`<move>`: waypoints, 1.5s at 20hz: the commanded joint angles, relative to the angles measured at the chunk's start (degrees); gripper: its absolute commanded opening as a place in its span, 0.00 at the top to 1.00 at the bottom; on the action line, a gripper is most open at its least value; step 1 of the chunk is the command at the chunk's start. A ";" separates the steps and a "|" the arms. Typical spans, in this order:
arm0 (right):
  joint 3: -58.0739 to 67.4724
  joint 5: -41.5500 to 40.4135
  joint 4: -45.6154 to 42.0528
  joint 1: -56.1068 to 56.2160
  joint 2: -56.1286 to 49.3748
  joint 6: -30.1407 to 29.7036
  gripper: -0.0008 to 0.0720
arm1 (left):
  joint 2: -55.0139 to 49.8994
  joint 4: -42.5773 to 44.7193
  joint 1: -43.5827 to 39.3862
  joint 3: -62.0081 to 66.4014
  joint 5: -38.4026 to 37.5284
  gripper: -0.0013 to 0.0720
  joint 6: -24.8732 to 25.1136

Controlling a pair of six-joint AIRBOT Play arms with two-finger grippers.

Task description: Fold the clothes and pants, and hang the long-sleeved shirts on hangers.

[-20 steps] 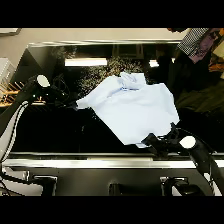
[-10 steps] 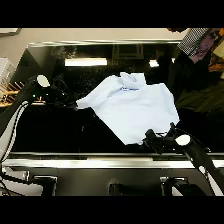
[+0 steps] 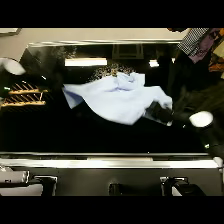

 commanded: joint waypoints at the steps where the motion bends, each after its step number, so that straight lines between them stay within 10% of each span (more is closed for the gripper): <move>1: 21.05 5.92 -4.48 -0.02 2.69 -4.57 0.94 | 9.51 0.04 4.26 9.86 2.97 0.96 0.02; 7: 44.83 12.00 -10.10 -0.02 12.72 -4.52 0.94 | 30.45 2.99 9.09 17.20 9.20 0.96 -0.02; 15: 46.80 12.31 -16.52 -0.02 18.91 3.91 0.94 | 40.30 7.72 9.07 16.92 8.81 0.96 -0.20; 23: 46.77 23.06 -26.67 0.00 -5.29 4.33 0.94 | 16.33 0.37 5.03 10.36 6.80 0.96 6.75; 30: 46.80 14.67 -28.00 -0.02 -39.32 6.23 0.94 | -16.28 -1.05 -3.39 10.40 14.82 0.96 7.41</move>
